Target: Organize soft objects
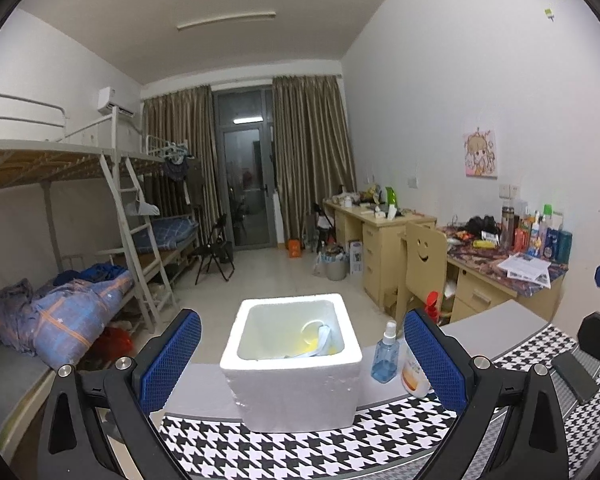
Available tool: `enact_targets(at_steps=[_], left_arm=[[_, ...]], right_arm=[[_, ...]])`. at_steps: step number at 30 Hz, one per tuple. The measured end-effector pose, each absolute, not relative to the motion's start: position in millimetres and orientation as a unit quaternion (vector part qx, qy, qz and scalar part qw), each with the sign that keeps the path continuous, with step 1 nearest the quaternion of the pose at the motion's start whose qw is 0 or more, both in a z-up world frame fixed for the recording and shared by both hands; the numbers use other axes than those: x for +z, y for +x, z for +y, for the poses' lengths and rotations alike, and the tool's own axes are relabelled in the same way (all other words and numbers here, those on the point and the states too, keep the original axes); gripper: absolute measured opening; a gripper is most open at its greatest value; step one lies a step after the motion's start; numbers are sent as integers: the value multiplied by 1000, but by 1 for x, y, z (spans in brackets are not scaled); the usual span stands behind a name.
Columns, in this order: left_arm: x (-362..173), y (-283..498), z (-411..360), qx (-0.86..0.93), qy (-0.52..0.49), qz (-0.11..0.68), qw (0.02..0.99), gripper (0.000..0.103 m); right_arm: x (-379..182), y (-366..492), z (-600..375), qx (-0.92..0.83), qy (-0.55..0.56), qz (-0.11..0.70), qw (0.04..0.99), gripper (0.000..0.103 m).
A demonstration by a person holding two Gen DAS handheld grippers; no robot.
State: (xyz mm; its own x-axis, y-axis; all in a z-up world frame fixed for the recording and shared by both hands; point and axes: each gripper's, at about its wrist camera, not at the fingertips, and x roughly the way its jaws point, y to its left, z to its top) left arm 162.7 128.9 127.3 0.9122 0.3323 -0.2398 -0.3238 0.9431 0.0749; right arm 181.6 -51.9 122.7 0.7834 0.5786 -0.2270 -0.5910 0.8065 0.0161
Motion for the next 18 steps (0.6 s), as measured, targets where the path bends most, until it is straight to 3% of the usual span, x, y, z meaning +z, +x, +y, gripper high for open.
enact_targets(at_steps=[18], left_arm=[[138, 91, 91, 155, 42, 90, 983, 102]], right_arm=[[124, 132, -72, 331, -24, 94, 939, 98]])
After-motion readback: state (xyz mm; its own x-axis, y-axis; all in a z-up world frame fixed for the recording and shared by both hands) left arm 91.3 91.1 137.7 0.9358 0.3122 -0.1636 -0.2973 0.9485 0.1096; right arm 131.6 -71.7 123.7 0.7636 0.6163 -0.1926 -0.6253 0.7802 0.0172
